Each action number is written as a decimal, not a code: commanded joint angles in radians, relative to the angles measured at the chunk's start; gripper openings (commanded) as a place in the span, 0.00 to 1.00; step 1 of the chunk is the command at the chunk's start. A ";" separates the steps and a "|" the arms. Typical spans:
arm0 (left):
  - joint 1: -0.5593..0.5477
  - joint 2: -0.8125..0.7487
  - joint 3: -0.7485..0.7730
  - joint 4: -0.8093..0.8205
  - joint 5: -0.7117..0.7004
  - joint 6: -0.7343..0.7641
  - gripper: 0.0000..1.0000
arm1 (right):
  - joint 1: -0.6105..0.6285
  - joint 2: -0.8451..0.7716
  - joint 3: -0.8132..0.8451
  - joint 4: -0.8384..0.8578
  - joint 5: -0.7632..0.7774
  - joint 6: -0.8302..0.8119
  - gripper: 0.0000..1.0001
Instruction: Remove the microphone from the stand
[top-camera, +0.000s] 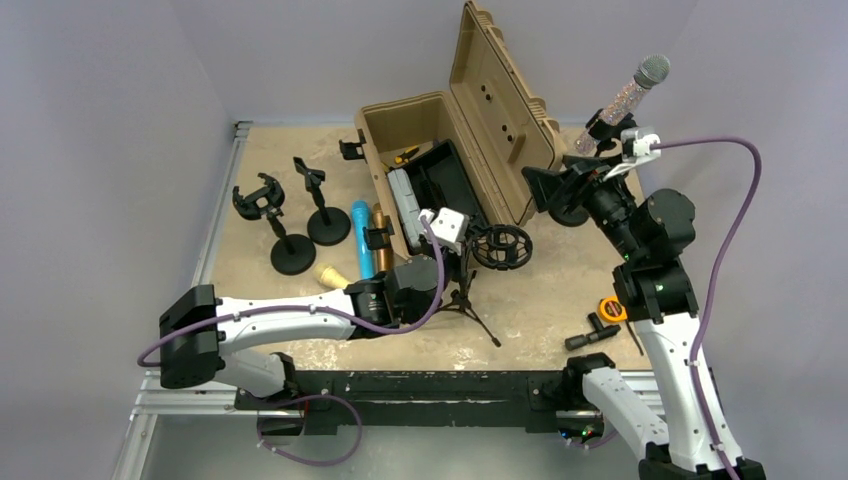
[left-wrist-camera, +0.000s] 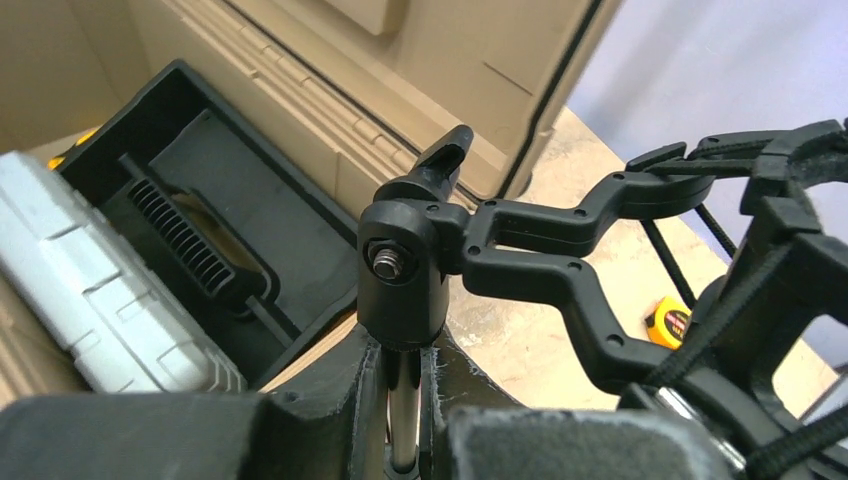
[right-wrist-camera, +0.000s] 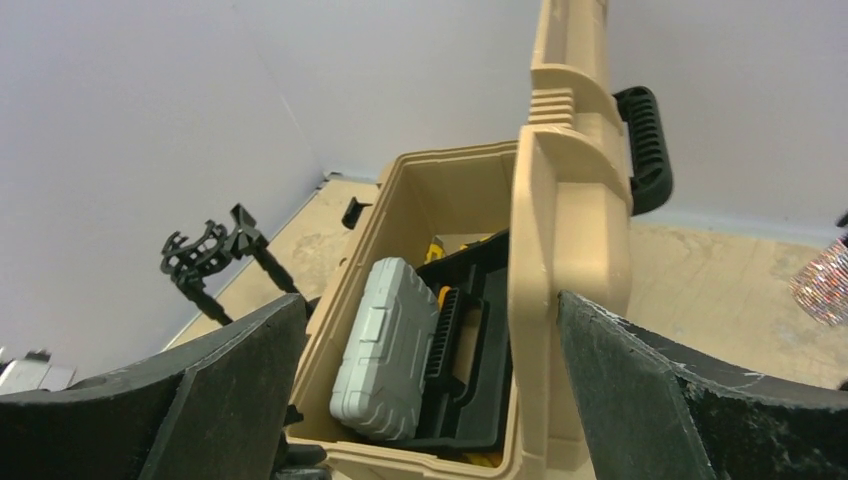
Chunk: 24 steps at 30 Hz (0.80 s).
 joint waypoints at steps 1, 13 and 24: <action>-0.017 -0.015 0.008 -0.107 -0.131 -0.154 0.00 | -0.003 0.016 -0.002 0.093 -0.122 -0.030 0.94; -0.184 0.038 0.022 -0.070 -0.472 -0.041 0.00 | 0.019 0.017 -0.008 0.089 -0.205 -0.070 0.94; -0.180 0.146 0.188 -0.355 -0.400 -0.154 0.00 | 0.026 0.003 0.031 0.089 -0.106 -0.039 0.94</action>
